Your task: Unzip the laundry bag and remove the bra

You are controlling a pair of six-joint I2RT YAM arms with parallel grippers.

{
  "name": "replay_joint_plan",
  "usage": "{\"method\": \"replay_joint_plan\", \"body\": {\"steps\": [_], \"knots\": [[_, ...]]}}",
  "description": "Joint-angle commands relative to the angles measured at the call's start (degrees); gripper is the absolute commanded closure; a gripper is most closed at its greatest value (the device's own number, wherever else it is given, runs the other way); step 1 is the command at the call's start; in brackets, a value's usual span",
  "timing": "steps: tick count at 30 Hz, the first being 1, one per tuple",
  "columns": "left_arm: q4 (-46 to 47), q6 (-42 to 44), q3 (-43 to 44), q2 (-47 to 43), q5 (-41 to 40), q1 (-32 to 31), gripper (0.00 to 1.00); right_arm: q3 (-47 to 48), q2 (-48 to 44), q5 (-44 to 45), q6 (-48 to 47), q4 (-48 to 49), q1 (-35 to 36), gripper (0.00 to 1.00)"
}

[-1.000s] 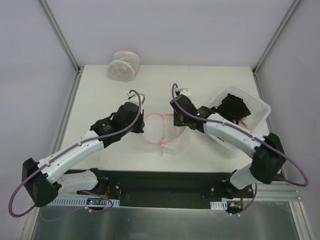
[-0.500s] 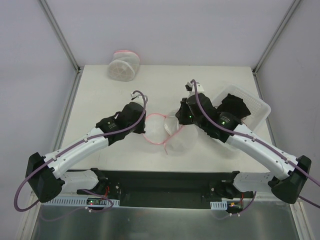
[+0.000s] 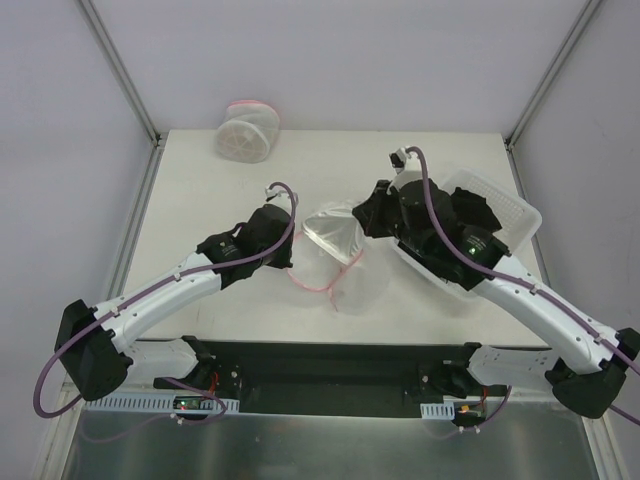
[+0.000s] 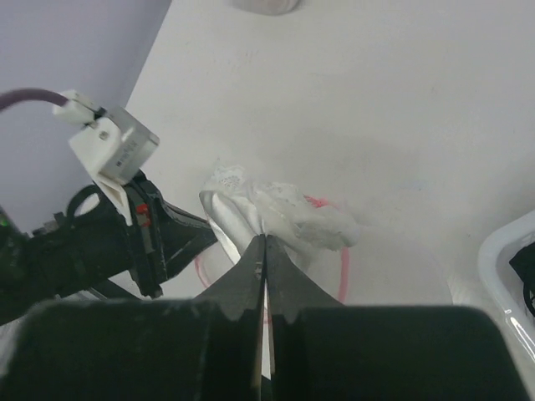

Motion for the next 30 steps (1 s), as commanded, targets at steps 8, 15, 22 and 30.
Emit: {"method": "replay_joint_plan", "body": {"steps": [8, 15, 22, 30], "knots": [[0.1, -0.5, 0.8, 0.2, 1.6, 0.6, 1.0, 11.4, -2.7, 6.9, -0.1, 8.8, -4.4, 0.99], [0.2, -0.9, 1.1, 0.2, 2.9, 0.4, 1.0, 11.6, -4.3, 14.3, 1.3, 11.3, -8.2, 0.99], [0.1, -0.2, 1.9, -2.0, 1.4, 0.5, 1.0, 10.5, -6.5, 17.2, -0.2, 8.9, -13.0, 0.99], [-3.3, 4.1, 6.1, -6.4, -7.8, 0.8, 1.0, 7.3, -8.0, 20.4, -4.3, 2.9, -22.9, 0.99]]}}
